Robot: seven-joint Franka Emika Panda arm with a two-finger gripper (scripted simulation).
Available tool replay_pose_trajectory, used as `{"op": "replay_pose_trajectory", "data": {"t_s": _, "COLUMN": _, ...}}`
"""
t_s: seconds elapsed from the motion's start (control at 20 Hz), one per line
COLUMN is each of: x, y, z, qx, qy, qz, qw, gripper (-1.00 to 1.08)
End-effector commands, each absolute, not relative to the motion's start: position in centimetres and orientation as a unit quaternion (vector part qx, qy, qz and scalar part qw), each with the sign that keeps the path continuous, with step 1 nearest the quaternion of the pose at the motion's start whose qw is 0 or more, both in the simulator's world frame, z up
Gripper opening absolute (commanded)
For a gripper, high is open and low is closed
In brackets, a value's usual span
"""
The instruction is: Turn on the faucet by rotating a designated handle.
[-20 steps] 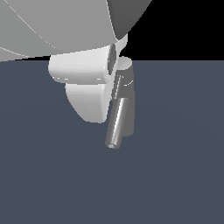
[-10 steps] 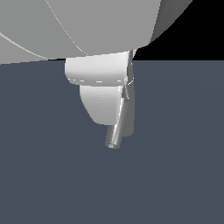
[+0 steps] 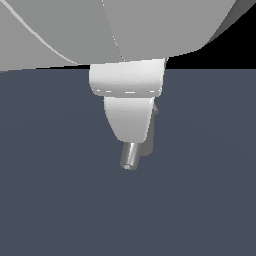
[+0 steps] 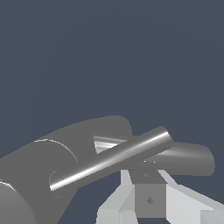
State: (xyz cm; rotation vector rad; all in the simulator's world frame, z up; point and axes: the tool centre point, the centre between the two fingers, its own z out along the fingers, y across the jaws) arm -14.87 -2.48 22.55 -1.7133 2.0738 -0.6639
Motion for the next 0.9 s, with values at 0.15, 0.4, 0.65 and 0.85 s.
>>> {"op": "replay_pose_trajectory", "data": {"t_s": 0.15, "x": -14.6, "y": -4.1, "z": 22.9, "qx": -0.602, "qy": 0.741, "qz": -0.235, "qw": 0.183, "gripper": -1.00}}
{"op": "replay_pose_trajectory", "data": {"t_s": 0.4, "x": -14.2, "y": -5.4, "z": 23.3, "qx": -0.600, "qy": 0.743, "qz": -0.235, "qw": 0.182, "gripper": -1.00}}
{"op": "replay_pose_trajectory", "data": {"t_s": 0.65, "x": -13.9, "y": -6.8, "z": 23.7, "qx": -0.598, "qy": 0.745, "qz": -0.234, "qw": 0.180, "gripper": -1.00}}
{"op": "replay_pose_trajectory", "data": {"t_s": 0.85, "x": -13.6, "y": -7.9, "z": 24.0, "qx": -0.596, "qy": 0.747, "qz": -0.233, "qw": 0.179, "gripper": -1.00}}
